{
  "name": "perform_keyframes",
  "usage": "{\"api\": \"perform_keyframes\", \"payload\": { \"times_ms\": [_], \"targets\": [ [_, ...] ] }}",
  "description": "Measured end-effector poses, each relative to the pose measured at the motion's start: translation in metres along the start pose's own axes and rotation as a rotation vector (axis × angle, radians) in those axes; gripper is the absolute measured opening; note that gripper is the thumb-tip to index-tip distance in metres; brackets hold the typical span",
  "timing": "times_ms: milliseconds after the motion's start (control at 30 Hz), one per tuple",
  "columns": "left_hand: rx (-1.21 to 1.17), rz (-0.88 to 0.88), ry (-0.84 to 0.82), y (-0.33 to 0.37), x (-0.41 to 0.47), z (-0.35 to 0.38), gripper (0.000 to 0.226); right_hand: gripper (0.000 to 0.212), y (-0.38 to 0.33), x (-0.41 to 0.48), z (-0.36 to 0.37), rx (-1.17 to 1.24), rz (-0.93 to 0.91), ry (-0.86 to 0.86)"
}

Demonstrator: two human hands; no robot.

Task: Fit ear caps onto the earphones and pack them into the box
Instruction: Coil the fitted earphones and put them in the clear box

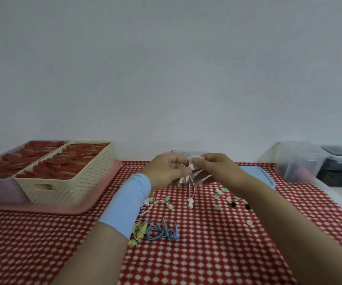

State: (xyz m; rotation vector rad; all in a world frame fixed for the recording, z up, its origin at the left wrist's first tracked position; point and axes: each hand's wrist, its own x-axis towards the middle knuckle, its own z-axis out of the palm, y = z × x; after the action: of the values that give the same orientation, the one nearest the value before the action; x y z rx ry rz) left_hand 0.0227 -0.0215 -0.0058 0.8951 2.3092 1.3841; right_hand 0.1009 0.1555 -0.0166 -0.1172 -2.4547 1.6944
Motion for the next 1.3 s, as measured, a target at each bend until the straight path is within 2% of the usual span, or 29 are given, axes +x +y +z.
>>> {"api": "perform_keyframes", "payload": {
  "times_ms": [67,133,200,267,367,567,700,833,900,1000,1167,1300],
  "targets": [
    [-0.041,-0.003,0.012,0.003,0.007,0.011,0.024,0.040,0.007,-0.003,-0.012,0.049,0.043,-0.059],
    [-0.185,-0.023,-0.006,0.005,0.015,0.021,0.020,0.039,0.013,-0.006,-0.023,0.079,0.088,-0.179],
    [-0.259,-0.029,-0.005,0.007,0.021,0.029,0.018,0.032,0.019,-0.008,-0.031,-0.012,0.075,-0.283],
    [-0.235,-0.026,0.041,0.007,0.025,0.034,0.014,0.019,0.028,-0.008,-0.036,-0.097,0.041,-0.286],
    [-0.086,-0.041,0.097,0.002,0.032,0.038,0.013,0.011,0.038,-0.006,-0.043,-0.124,0.073,-0.183],
    [0.525,-0.159,-0.046,-0.021,0.045,0.039,0.012,0.011,0.042,-0.002,-0.042,-0.452,0.137,-0.225],
    [0.654,-0.257,-0.057,-0.039,0.047,0.040,0.020,0.014,0.046,0.000,-0.053,-0.450,0.148,-0.128],
    [0.762,-0.235,0.011,-0.034,0.044,0.041,0.030,0.016,0.052,-0.001,-0.064,-0.446,0.142,-0.049],
    [0.700,-0.139,0.037,-0.026,0.042,0.045,0.026,0.014,0.055,-0.002,-0.065,-0.446,0.139,-0.044],
    [0.554,-0.015,-0.031,-0.015,0.038,0.064,0.019,0.014,0.060,-0.001,-0.068,-0.525,0.121,0.003],
    [0.554,0.032,-0.174,-0.016,0.042,0.092,0.020,0.016,0.067,0.003,-0.060,-0.597,0.059,0.074],
    [0.525,0.003,-0.161,-0.024,0.044,0.090,0.016,0.011,0.073,0.006,-0.048,-0.702,0.094,0.025]
  ]
}}
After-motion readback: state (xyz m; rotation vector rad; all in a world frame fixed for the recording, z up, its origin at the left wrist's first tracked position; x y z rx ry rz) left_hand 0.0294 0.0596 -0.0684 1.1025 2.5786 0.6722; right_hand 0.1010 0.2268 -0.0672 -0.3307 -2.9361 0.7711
